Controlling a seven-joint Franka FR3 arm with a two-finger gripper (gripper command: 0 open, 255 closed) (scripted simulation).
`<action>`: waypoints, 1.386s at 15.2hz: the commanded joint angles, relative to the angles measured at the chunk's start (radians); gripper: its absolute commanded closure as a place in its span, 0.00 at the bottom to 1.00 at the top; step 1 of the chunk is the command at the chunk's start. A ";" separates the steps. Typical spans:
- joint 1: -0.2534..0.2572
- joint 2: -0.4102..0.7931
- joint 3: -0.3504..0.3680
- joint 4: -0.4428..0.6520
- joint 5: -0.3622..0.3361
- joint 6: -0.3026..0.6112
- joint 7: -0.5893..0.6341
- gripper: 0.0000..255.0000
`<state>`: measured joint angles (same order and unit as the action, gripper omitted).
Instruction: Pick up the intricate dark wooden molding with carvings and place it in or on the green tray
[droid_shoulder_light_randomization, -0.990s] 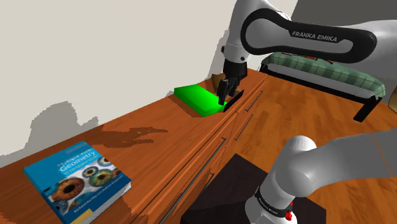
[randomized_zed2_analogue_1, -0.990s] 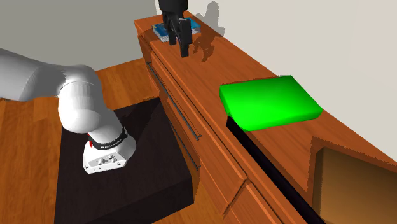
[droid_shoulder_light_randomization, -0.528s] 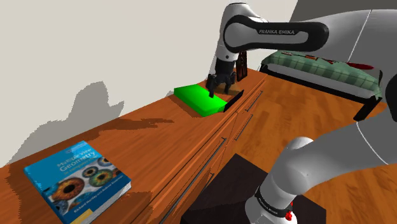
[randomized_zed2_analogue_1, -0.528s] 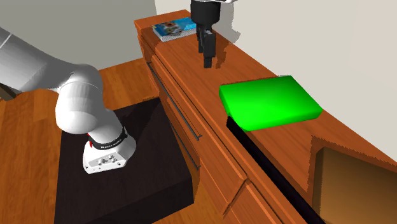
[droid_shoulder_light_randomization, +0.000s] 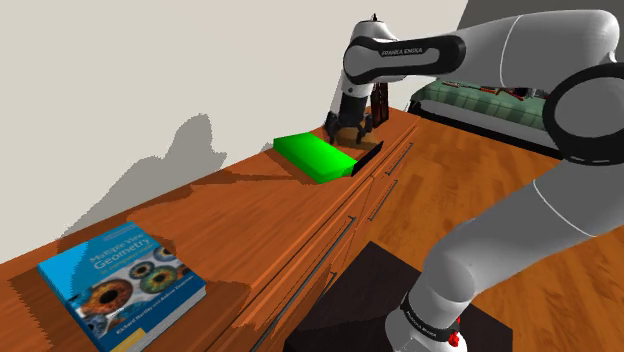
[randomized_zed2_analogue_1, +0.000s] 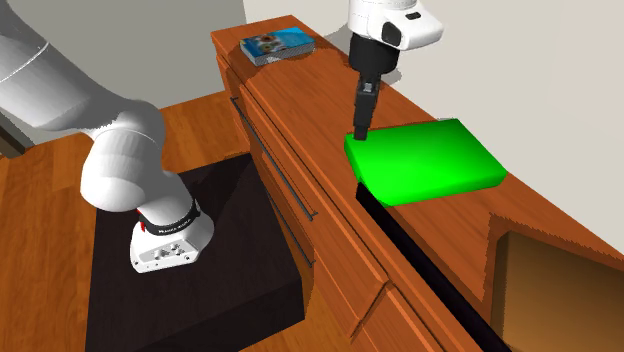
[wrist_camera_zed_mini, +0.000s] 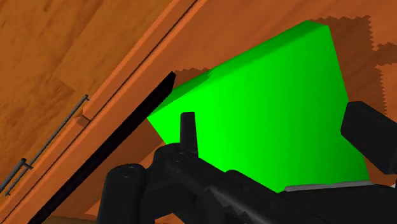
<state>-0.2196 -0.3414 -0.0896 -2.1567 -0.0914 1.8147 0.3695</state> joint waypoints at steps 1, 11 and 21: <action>-0.029 0.058 -0.020 0.046 0.002 0.016 0.055 0.00; -0.160 0.235 -0.132 0.159 0.030 0.095 0.302 0.00; -0.215 0.300 -0.185 0.130 0.051 0.192 0.399 0.00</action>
<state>-0.4348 -0.0463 -0.2744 -2.0206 -0.0415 1.9962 0.7674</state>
